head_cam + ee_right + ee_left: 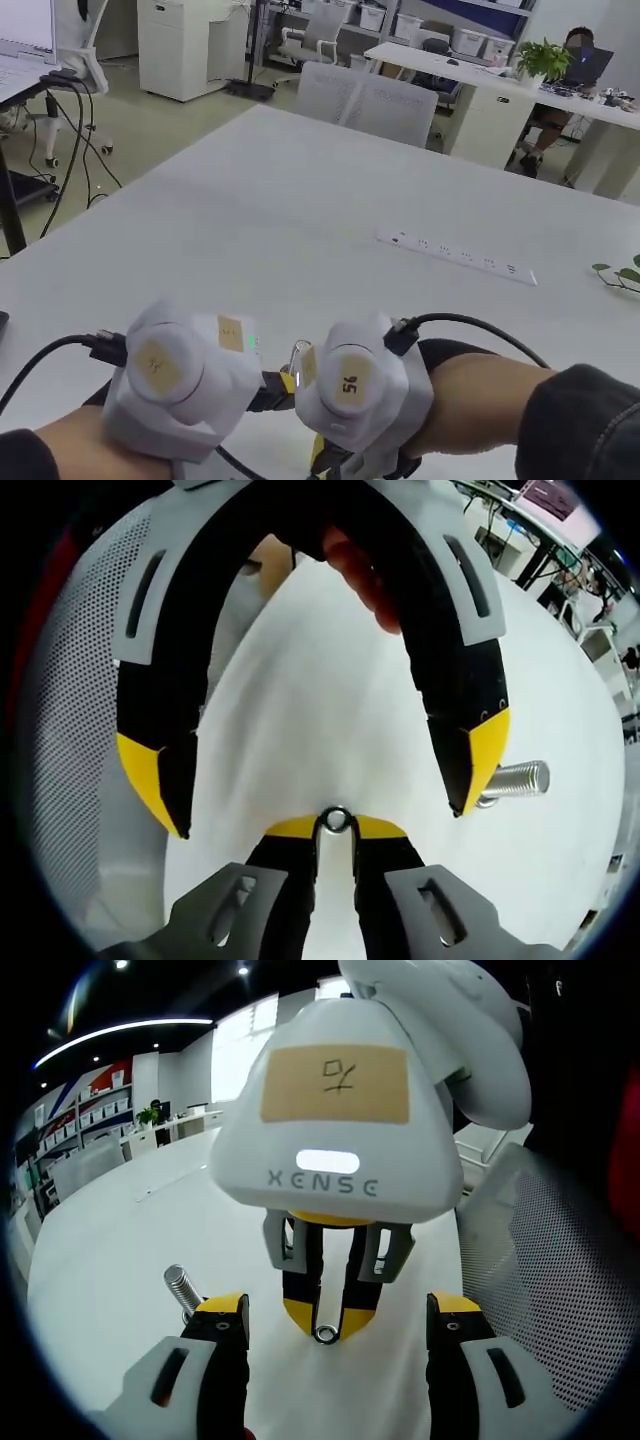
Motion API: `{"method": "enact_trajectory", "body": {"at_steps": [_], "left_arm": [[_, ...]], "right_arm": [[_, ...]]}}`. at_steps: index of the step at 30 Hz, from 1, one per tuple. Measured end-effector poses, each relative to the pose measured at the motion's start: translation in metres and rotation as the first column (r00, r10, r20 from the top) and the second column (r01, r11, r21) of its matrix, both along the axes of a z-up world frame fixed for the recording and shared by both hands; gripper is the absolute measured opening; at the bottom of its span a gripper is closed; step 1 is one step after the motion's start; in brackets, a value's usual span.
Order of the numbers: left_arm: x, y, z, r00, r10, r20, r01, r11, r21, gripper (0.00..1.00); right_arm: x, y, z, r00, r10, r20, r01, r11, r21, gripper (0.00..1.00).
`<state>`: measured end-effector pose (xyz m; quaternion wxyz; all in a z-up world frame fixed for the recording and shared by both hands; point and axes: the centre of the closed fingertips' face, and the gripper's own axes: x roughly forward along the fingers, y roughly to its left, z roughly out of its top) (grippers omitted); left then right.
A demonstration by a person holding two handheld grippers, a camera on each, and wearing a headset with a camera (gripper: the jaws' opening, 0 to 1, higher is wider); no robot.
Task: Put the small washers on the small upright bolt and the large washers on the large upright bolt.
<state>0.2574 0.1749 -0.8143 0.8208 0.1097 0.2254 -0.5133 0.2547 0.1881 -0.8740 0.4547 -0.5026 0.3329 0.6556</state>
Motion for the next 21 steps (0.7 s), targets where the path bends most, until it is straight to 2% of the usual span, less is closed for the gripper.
{"method": "enact_trajectory", "body": {"at_steps": [12,21], "left_arm": [[-0.001,0.0,0.0,1.0,0.001,0.001,-0.001,1.0,0.0,0.71],[-0.001,0.0,-0.001,1.0,-0.002,-0.002,0.002,1.0,0.003,0.71]], "right_arm": [[0.0,0.0,0.0,1.0,-0.017,-0.005,0.018,1.0,0.007,0.13],[0.0,-0.012,0.0,0.999,-0.048,-0.015,0.048,0.999,-0.002,0.13]]}}
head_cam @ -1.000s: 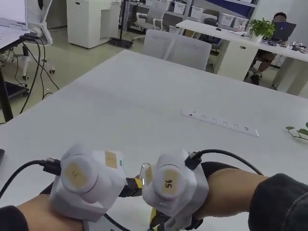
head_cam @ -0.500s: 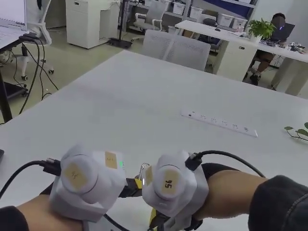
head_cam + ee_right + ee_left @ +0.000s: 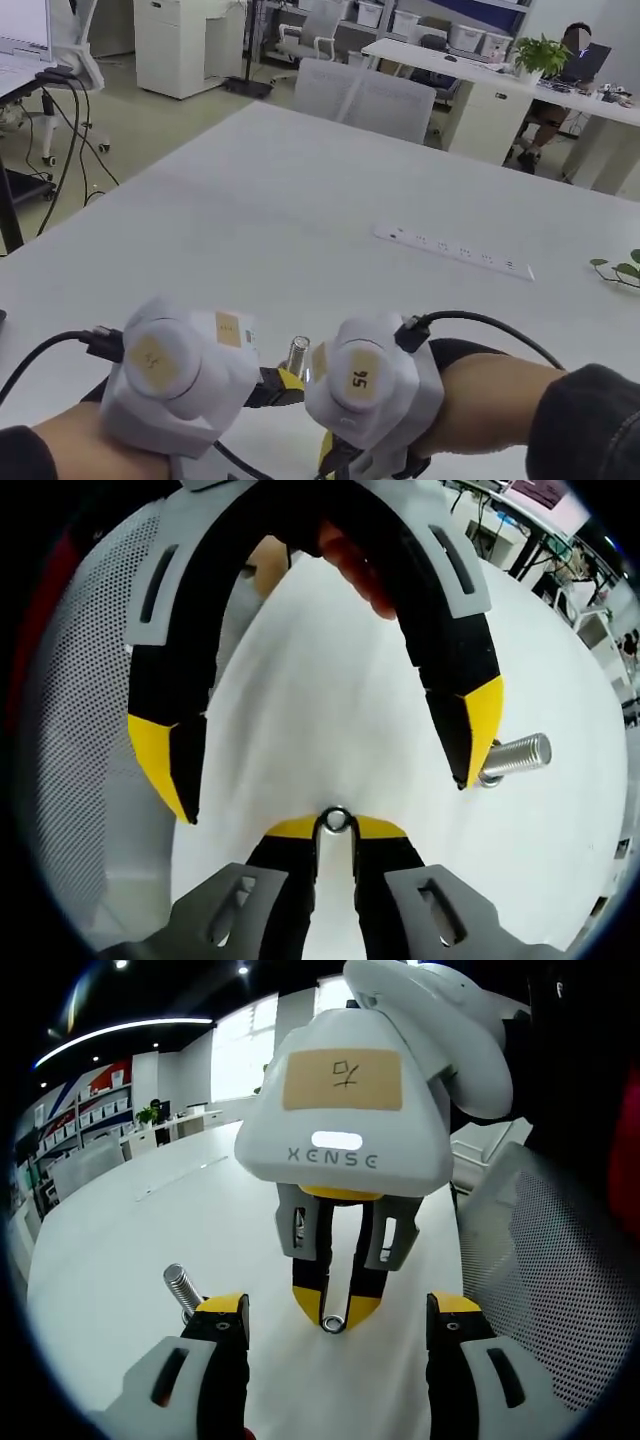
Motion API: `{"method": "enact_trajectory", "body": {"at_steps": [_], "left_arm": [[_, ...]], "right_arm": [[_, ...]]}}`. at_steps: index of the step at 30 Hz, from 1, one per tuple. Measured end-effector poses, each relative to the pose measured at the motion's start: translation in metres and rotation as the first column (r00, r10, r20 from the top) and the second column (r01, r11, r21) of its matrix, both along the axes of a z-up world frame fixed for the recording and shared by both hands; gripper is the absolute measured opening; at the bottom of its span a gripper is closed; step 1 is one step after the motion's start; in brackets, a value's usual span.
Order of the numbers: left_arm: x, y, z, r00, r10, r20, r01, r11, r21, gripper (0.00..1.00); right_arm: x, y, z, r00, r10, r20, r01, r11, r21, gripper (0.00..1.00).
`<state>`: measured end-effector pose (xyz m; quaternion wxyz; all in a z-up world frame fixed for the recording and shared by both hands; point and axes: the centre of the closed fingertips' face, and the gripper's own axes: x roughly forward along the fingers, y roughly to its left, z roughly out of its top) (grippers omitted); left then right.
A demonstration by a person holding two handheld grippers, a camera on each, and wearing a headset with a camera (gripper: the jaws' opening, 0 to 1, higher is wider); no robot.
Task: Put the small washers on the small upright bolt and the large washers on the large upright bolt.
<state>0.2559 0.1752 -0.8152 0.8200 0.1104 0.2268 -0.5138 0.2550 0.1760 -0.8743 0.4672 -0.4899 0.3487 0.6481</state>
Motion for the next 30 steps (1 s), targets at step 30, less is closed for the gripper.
{"method": "enact_trajectory", "body": {"at_steps": [30], "left_arm": [[0.001,-0.001,-0.001,1.0,-0.007,-0.005,0.007,1.0,0.006,0.71]], "right_arm": [[0.018,-0.064,0.019,0.993,-0.114,0.03,0.115,0.993,-0.021,0.13]]}}
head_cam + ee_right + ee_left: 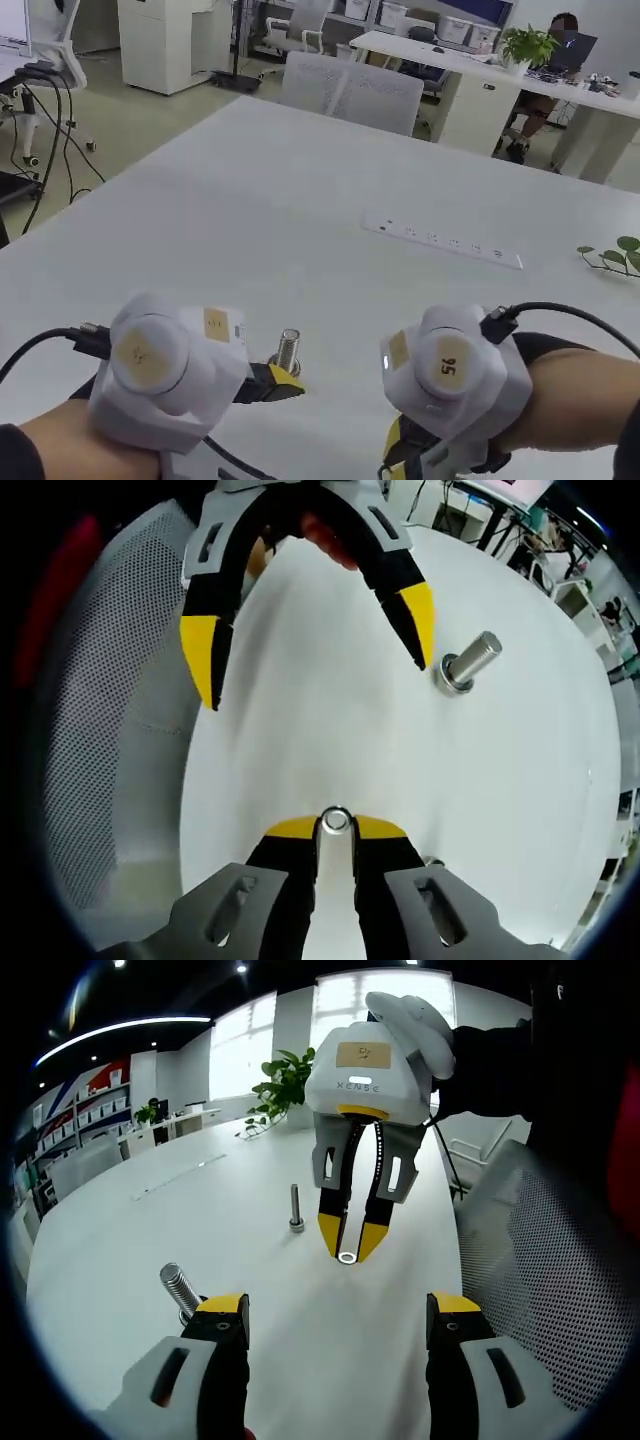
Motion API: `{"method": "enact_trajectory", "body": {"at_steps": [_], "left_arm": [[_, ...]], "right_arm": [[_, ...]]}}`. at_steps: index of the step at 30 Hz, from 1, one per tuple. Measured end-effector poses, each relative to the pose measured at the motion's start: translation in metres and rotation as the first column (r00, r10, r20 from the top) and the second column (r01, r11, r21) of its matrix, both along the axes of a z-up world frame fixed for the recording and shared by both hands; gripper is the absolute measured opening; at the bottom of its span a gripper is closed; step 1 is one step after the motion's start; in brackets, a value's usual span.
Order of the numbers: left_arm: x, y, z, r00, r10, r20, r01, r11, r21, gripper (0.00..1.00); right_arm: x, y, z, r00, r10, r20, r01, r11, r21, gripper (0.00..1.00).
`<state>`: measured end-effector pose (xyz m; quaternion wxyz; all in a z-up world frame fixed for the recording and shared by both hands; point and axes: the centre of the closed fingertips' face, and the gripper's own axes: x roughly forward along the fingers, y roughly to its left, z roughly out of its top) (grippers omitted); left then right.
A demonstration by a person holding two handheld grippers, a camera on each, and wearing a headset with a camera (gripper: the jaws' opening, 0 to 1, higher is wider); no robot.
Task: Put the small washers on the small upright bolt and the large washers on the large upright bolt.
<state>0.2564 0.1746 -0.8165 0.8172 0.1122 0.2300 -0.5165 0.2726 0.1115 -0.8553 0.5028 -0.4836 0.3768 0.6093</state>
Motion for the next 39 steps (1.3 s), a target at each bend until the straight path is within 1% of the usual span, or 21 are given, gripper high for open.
{"method": "enact_trajectory", "body": {"at_steps": [8,17,19,21,26,29,31,37,39], "left_arm": [[0.0,0.0,-0.001,1.0,0.0,-0.003,0.0,1.0,0.003,0.71],[-0.001,-0.001,-0.003,1.0,-0.005,-0.01,0.005,1.0,0.008,0.71],[-0.002,-0.001,-0.003,1.0,-0.006,-0.01,0.006,1.0,0.008,0.71],[-0.002,-0.001,-0.004,1.0,-0.008,-0.012,0.008,1.0,0.009,0.71],[-0.003,-0.002,-0.004,1.0,-0.011,-0.014,0.012,1.0,0.011,0.71],[-0.004,-0.003,-0.004,1.0,-0.014,-0.015,0.014,1.0,0.012,0.71],[-0.005,-0.003,-0.004,1.0,-0.015,-0.015,0.015,1.0,0.013,0.71],[-0.005,-0.003,-0.004,1.0,-0.015,-0.012,0.015,1.0,0.013,0.71],[-0.005,-0.002,-0.003,1.0,-0.013,-0.011,0.014,1.0,0.012,0.71]], "right_arm": [[0.012,-0.024,0.006,0.998,-0.056,0.016,0.056,0.998,-0.008,0.13],[0.02,-0.045,0.01,0.994,-0.11,0.026,0.11,0.994,-0.013,0.13],[0.022,-0.048,0.01,0.993,-0.112,0.029,0.113,0.994,-0.014,0.13],[0.025,-0.052,0.013,0.991,-0.13,0.034,0.13,0.991,-0.011,0.13],[0.033,-0.06,0.021,0.988,-0.147,0.054,0.147,0.989,-0.012,0.13],[0.037,-0.062,0.025,0.986,-0.155,0.063,0.156,0.988,-0.008,0.13],[0.041,-0.062,0.031,0.984,-0.16,0.076,0.16,0.987,-0.001,0.13],[0.053,-0.056,0.047,0.979,-0.171,0.108,0.169,0.985,0.03,0.13],[0.055,-0.054,0.049,0.979,-0.169,0.113,0.166,0.985,0.036,0.13]]}}
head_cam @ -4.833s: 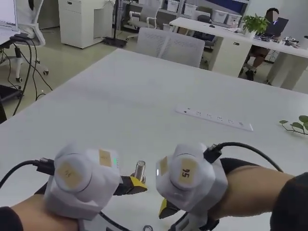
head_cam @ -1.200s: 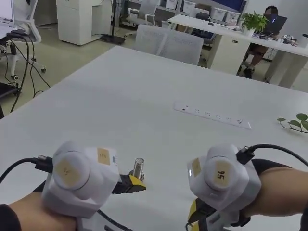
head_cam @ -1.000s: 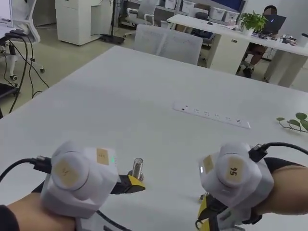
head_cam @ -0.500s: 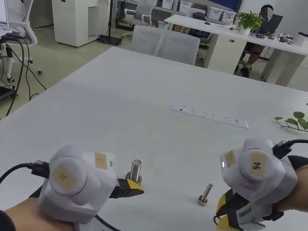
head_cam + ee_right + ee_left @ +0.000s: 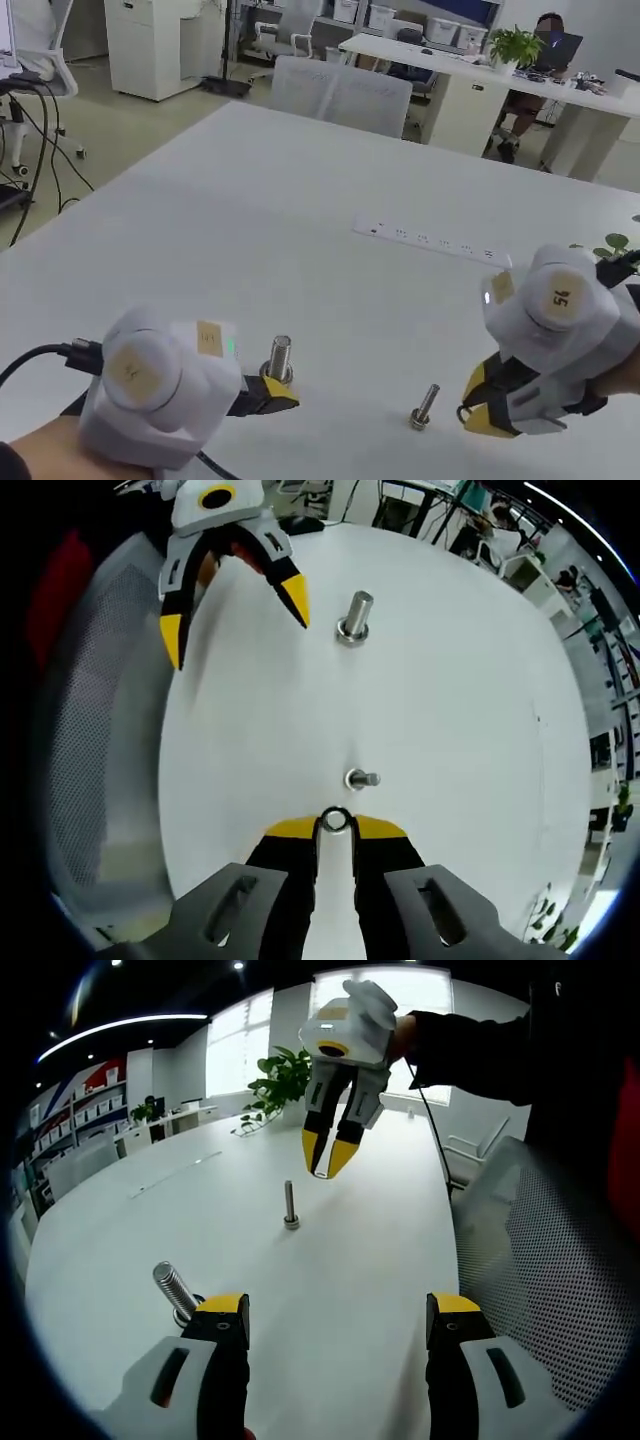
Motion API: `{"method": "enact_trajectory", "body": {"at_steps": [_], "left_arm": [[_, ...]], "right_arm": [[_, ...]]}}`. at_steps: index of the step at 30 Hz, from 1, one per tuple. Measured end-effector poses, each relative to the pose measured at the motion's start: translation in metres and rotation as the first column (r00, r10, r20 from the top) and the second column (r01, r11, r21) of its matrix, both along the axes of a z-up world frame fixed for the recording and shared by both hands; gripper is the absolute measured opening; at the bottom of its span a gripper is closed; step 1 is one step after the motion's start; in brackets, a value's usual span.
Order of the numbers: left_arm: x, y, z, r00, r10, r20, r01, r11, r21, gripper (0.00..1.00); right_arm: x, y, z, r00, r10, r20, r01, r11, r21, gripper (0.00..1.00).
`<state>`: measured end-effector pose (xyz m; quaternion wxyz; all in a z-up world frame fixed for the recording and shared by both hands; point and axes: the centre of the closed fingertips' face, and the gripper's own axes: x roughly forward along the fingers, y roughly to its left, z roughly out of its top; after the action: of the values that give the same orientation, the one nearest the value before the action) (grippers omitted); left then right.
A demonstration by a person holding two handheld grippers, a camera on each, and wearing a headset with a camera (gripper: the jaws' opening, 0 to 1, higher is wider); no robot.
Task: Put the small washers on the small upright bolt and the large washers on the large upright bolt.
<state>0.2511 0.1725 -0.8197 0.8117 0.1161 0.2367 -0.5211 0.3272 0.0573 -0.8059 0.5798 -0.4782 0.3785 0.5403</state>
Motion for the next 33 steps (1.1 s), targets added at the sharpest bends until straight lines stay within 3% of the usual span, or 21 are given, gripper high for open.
{"method": "enact_trajectory", "body": {"at_steps": [15,33], "left_arm": [[0.001,0.004,0.0,1.0,0.014,0.0,-0.014,1.0,-0.003,0.71],[0.002,0.005,-0.003,1.0,0.025,-0.011,-0.025,1.0,0.002,0.71]], "right_arm": [[0.017,0.021,0.005,0.998,0.048,0.035,-0.048,0.999,0.003,0.14],[0.023,0.025,-0.008,0.997,0.072,0.009,-0.072,0.997,-0.01,0.14]]}}
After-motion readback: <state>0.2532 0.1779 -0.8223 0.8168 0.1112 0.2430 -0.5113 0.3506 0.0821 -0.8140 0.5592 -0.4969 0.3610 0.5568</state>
